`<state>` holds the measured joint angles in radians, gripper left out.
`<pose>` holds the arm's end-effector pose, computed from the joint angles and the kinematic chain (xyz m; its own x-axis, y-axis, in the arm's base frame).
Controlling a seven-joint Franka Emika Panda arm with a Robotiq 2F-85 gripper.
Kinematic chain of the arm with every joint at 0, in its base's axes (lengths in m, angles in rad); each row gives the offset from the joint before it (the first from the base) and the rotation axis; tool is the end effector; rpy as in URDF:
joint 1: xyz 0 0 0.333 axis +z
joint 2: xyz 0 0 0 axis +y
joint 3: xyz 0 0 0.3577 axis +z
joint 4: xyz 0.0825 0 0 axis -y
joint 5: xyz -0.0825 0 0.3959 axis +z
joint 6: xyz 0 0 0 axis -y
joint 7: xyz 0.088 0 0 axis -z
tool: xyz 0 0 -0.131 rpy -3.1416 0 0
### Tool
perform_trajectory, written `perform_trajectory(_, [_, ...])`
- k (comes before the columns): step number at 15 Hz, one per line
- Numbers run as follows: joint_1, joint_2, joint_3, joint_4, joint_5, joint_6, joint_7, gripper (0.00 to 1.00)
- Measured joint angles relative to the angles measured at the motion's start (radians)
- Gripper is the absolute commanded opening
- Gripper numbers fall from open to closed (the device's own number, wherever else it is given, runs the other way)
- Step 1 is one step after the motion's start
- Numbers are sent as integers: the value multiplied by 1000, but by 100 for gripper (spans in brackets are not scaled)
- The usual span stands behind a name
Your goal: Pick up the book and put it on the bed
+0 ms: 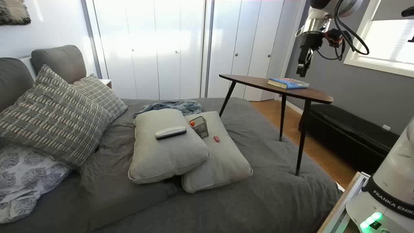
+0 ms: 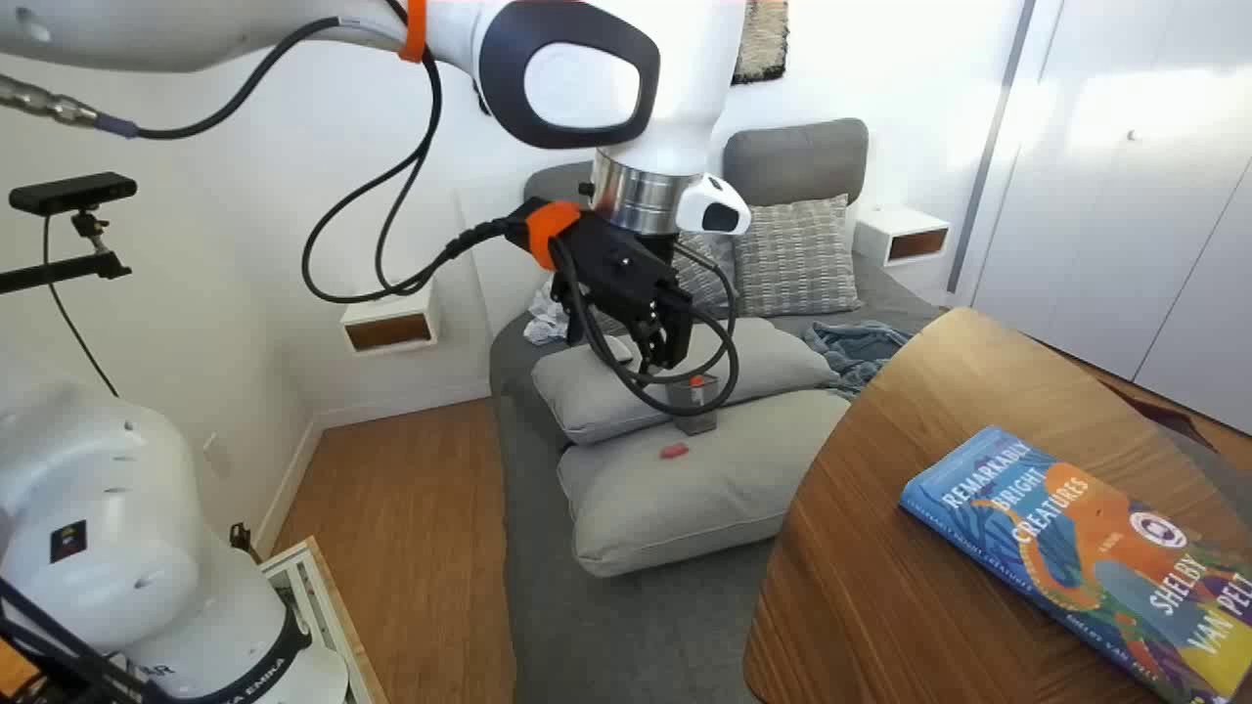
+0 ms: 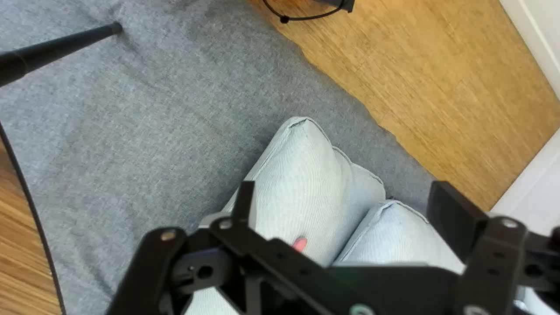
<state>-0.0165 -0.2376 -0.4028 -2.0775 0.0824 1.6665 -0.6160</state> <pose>0.4258 -0.1927 0.5221 0.9770 0.2054 -0.0572 0.1853 -0.9505 -0.2495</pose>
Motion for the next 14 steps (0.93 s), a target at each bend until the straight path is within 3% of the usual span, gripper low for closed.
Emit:
perform_trajectory(8, [-20,0,22,-1,-9,15,6,100])
perform_trajectory(14, [-79,-1,136,-26,-195,270,170,100])
